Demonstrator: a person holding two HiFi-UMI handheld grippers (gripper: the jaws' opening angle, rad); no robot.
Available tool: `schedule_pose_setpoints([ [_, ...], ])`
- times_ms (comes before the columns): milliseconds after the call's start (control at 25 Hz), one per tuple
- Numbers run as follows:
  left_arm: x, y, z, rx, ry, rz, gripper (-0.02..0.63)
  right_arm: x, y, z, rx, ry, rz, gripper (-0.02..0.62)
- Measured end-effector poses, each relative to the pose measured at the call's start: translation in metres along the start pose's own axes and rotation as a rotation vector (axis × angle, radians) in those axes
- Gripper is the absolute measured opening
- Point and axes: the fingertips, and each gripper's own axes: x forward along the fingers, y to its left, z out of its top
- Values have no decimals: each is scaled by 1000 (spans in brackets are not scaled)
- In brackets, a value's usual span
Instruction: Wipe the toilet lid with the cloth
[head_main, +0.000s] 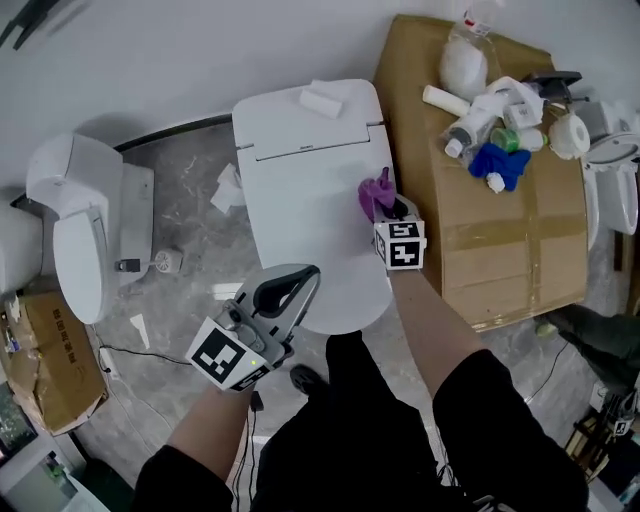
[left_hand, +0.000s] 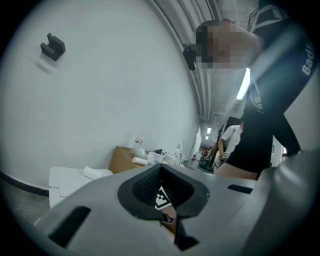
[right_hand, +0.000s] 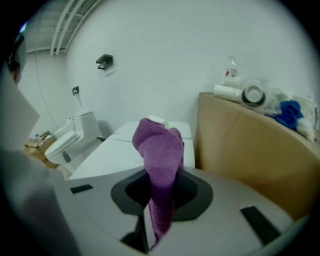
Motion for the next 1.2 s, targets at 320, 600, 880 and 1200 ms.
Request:
schedule_pose_setpoints([
  [320, 37, 71, 13, -43, 29, 55, 17, 106, -55, 44, 46, 72, -121, 75],
  [600, 34, 81, 2, -66, 43, 68, 17, 104, -52, 18, 69, 113, -135, 75],
  [880, 26, 38, -7, -55, 35, 15, 17, 53, -35, -30, 110, 137, -149, 75],
  [1200, -21, -35, -30, -38, 34, -36, 17, -33, -7, -116, 167, 156, -187, 75],
])
